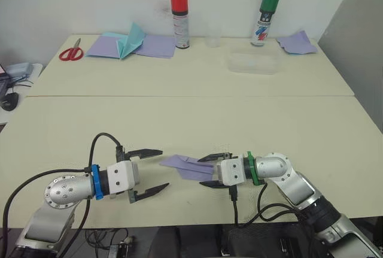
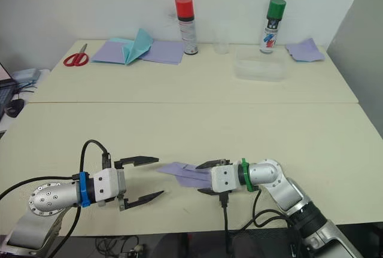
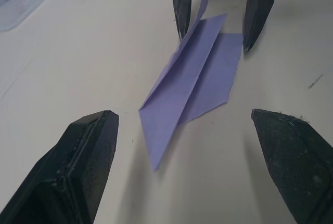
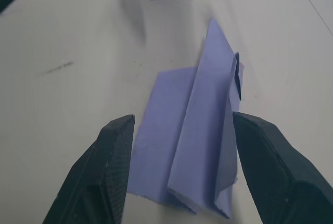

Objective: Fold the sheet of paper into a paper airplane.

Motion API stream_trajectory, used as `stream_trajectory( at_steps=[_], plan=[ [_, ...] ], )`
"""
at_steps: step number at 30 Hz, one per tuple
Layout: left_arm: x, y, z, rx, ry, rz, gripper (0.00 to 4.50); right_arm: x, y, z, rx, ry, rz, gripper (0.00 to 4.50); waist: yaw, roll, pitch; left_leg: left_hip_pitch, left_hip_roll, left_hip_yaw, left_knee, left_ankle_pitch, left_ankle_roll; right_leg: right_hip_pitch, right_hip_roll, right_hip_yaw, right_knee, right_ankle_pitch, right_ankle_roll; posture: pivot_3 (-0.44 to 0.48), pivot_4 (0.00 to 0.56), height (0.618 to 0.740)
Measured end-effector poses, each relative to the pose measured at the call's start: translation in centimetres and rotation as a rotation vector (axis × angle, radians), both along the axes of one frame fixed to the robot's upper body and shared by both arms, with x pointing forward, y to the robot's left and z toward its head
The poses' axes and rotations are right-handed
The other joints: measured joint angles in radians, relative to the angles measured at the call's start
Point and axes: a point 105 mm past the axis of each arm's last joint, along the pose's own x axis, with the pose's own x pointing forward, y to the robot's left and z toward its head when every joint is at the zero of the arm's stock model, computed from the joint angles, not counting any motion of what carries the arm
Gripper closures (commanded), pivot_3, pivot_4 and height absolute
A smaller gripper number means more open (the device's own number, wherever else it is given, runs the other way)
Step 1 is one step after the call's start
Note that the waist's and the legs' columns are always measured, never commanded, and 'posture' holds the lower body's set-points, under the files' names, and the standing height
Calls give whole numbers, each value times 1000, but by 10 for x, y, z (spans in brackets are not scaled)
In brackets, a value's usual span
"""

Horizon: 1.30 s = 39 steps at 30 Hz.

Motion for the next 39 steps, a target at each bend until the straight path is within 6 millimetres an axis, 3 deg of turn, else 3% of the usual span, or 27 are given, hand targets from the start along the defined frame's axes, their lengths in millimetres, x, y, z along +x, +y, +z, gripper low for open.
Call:
stream_trajectory(
  at_steps=[3, 6, 12, 13, 17, 24, 29, 32, 35, 39],
  plan=[
    [-1, -3, 2, -6, -8, -8, 0, 3, -1, 0, -13, -12, -17, 1470, 0, 0, 0, 2, 0, 0, 0, 0, 0, 2, 0, 0, 0, 0, 0, 0, 150, 740],
    [-1, -4, 2, -13, -8, -8, 0, 7, -2, 0, -14, -7, -34, 2301, 0, 0, 0, 6, 0, 0, 0, 0, 0, 6, 0, 0, 0, 0, 0, 0, 150, 740],
    [0, -5, 3, -25, -19, 2, 0, 10, 0, 3, 15, 16, -51, 4455, 0, 0, 0, 7, 0, 0, 0, 0, 0, 7, 0, 0, 0, 0, 0, 0, 150, 740],
    [1, -5, 4, -29, -22, 7, 0, 10, 1, 4, 23, 17, -50, 4483, 0, 0, 0, 7, 0, 0, 0, 0, 0, 7, 0, 0, 0, 0, 0, 0, 150, 740],
    [0, -5, 4, -32, -25, 8, 0, 11, 4, 8, 69, 59, -65, 4483, 0, 0, 0, 7, 0, 0, 0, 0, 0, 8, 0, 0, 0, 0, 0, 0, 150, 740],
    [-3, -4, 25, -60, -82, 17, 0, 37, 0, 30, 268, 495, -356, 4483, 0, 0, 0, 8, 1, -1, 0, 0, 0, 8, 0, 0, 1, 0, 0, 0, 150, 740],
    [-8, -1, 22, -76, -42, 52, 0, 43, -17, 12, 213, 577, -513, 4483, 0, 0, 0, 7, 0, 0, 0, 0, 0, 8, 0, 1, 0, 0, 0, 0, 150, 740],
    [-10, 2, 16, -89, -9, 91, 0, 40, -17, 11, 197, 561, -519, 4483, 0, 0, 0, 7, 0, 0, 0, 0, 0, 8, 0, 1, 0, 0, 0, 0, 150, 740],
    [-13, 5, 11, -89, 20, 111, 0, 37, -18, 8, 193, 548, -519, 3901, 0, 0, 0, 8, 0, -1, 0, 0, 0, 8, 0, 0, 0, 0, 0, 0, 150, 740],
    [-13, 6, 10, -97, 21, 130, 0, 36, -28, 8, 149, 455, -493, 2477, 0, 0, 0, 8, -1, 0, 1, 0, 0, 8, 0, 1, 0, 0, 1, 0, 150, 740]
  ],
)
